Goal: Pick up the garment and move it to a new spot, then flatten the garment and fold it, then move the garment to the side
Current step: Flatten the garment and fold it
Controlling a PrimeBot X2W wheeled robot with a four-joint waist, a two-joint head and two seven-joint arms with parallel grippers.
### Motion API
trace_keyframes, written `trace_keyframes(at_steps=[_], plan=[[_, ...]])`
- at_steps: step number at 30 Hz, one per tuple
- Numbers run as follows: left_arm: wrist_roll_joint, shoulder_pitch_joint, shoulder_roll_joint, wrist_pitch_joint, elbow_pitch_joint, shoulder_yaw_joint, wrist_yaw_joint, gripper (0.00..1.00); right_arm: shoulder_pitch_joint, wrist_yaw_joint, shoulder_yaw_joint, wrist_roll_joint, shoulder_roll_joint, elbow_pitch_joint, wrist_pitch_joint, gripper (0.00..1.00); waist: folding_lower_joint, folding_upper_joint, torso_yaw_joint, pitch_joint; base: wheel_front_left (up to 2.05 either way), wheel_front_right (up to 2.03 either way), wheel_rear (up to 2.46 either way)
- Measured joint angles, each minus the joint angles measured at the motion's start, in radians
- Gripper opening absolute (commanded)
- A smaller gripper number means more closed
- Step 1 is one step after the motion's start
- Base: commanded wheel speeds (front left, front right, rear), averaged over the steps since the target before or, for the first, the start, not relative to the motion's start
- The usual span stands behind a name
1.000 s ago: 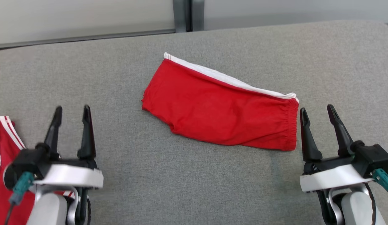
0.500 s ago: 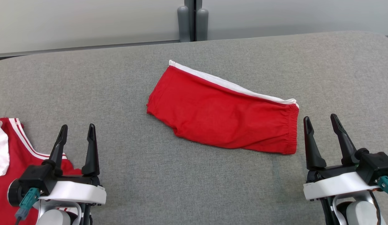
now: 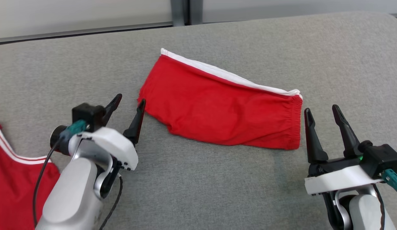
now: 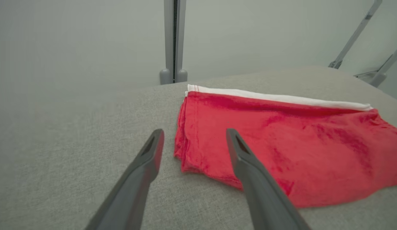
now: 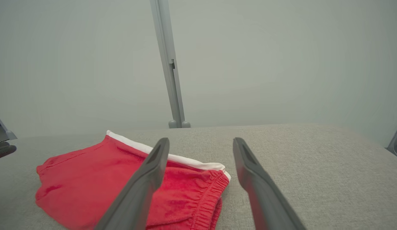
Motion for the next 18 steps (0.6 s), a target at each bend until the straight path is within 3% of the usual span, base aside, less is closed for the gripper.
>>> trace_keyframes(at_steps=[4, 11, 12, 13, 14, 18], plan=[[-0.051, -0.124, 0.006, 0.104, 0.199, -0.067, -0.010, 1.00, -0.017, 0.000, 0.014, 0.002, 0.001, 0.014, -0.009, 1.00, 0.0000, -0.0001, -0.034, 0.027, 0.00, 0.00, 0.00], [-0.142, -0.236, 0.020, 0.170, 0.356, -0.165, -0.016, 1.00, -0.036, 0.000, 0.024, 0.023, 0.001, 0.040, -0.027, 1.00, 0.0000, 0.0000, -0.066, 0.056, 0.00, 0.00, 0.00], [-0.154, -0.246, 0.024, 0.169, 0.368, -0.177, -0.016, 0.85, -0.038, 0.000, 0.024, 0.027, 0.001, 0.043, -0.032, 1.00, 0.0000, 0.0000, -0.068, 0.058, 0.00, 0.00, 0.00], [-0.174, -0.256, 0.028, 0.176, 0.383, -0.185, -0.016, 0.37, -0.039, 0.000, 0.025, 0.030, 0.001, 0.047, -0.033, 1.00, 0.0000, 0.0000, -0.070, 0.060, 0.00, 0.00, 0.00], [-0.197, -0.262, 0.030, 0.176, 0.389, -0.193, -0.016, 0.00, -0.041, 0.000, 0.026, 0.030, 0.001, 0.051, -0.035, 1.00, 0.0000, 0.0000, -0.071, 0.061, 0.00, 0.00, 0.00], [-0.228, -0.283, 0.047, 0.146, 0.421, -0.229, -0.016, 0.00, -0.049, 0.000, 0.031, 0.030, 0.001, 0.061, -0.035, 1.00, 0.0000, -0.0001, -0.076, 0.068, 0.00, 0.00, 0.00]])
